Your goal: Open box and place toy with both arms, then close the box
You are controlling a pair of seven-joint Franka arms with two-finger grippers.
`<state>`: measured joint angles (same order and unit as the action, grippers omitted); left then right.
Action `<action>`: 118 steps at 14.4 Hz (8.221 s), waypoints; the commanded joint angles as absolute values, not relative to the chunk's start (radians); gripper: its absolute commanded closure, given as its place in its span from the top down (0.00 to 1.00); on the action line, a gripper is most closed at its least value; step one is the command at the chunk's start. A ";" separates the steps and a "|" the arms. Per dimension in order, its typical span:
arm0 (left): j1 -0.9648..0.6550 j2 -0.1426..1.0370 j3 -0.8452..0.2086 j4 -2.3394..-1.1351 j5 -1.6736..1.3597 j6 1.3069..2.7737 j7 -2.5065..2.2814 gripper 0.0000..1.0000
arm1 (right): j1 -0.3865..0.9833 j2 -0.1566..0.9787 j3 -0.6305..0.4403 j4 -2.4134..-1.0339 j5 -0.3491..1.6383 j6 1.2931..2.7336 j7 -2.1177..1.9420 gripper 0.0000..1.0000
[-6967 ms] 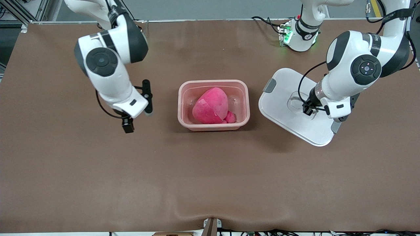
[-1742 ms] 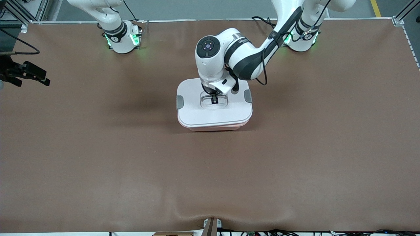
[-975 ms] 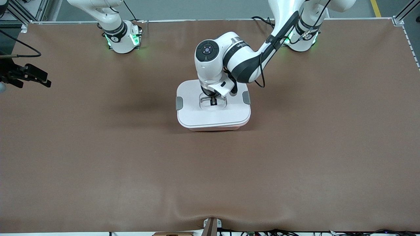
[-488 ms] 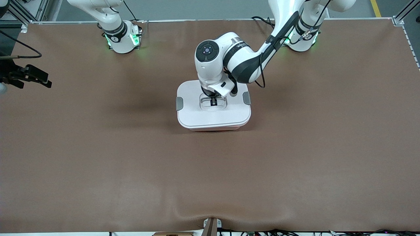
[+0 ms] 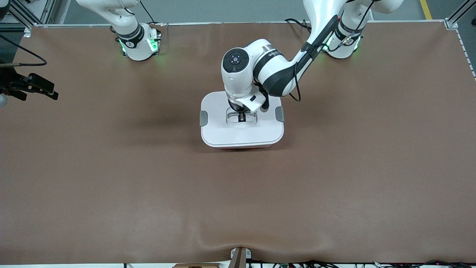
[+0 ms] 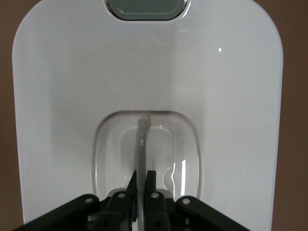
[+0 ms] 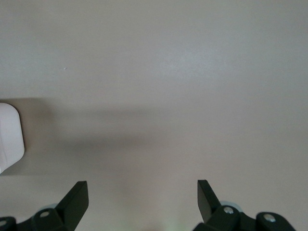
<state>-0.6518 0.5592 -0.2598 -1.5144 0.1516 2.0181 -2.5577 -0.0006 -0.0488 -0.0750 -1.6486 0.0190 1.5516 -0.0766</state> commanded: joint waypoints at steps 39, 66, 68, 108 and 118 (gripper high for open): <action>-0.479 0.379 -0.244 -1.460 0.253 1.845 -1.952 1.00 | -0.003 -0.034 -0.071 -1.620 0.008 1.532 -0.075 1.00; 0.050 0.318 -0.262 -1.388 0.108 1.844 -0.844 1.00 | -0.008 -0.031 -0.074 -1.594 0.003 1.505 -0.067 1.00; 0.069 0.290 -0.253 -1.390 0.072 1.832 -0.758 1.00 | -0.009 -0.032 -0.074 -1.594 0.003 1.505 -0.071 1.00; -0.029 -0.061 -0.123 -1.542 0.026 1.457 -0.164 1.00 | -0.008 -0.029 -0.072 -1.594 0.003 1.502 -0.075 1.00; -0.028 -0.063 -0.107 -1.542 0.023 1.470 -0.138 1.00 | -0.006 -0.029 -0.072 -1.594 0.003 1.502 -0.075 1.00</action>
